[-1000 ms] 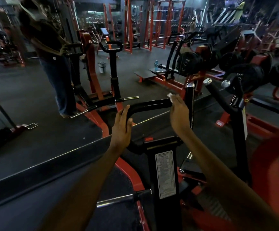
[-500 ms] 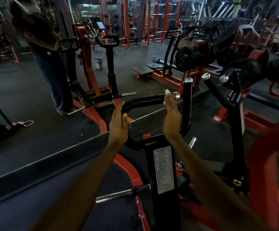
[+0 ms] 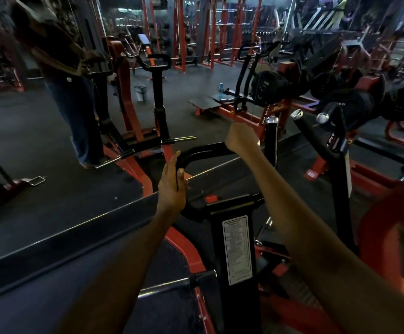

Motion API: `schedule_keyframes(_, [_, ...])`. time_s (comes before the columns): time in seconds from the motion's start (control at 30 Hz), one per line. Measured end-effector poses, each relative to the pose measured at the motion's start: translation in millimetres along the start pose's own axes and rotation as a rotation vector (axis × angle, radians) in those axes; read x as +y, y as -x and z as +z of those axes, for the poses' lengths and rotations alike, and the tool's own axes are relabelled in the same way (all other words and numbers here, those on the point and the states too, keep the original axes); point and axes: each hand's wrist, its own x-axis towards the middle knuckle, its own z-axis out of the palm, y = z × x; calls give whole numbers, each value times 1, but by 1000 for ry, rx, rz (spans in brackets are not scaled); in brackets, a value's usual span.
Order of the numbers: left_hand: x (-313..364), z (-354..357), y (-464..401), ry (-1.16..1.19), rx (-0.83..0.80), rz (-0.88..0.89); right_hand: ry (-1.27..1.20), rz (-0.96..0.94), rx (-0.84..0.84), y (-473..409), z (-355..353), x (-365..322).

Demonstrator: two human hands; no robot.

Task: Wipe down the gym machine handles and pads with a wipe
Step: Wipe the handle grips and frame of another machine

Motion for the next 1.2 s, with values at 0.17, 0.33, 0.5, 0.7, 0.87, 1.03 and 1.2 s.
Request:
schedule_keyframes(0.17, [4, 0, 1, 35, -14, 1, -81, -117, -207, 3, 2, -49])
schedule_keyframes(0.33, [5, -1, 0, 3, -36, -15, -275, -380, 95, 32, 33, -37])
schedule_keyframes(0.5, [7, -3, 2, -22, -66, -44, -312, -625, 180, 55, 50, -12])
schedule_keyframes(0.7, [24, -11, 1, -92, -100, -98, -316, -519, 359, 73, 63, -8])
schedule_keyframes(0.87, [24, -46, -2, -169, -247, -146, -560, -279, 518, 100, 60, -42])
schedule_keyframes(1.03, [5, -120, -4, -516, -286, -76, -584, -227, 474, 128, 62, -90])
schedule_keyframes(1.2, [0, -194, 9, -602, -285, -51, -646, -158, 440, 155, 75, -142])
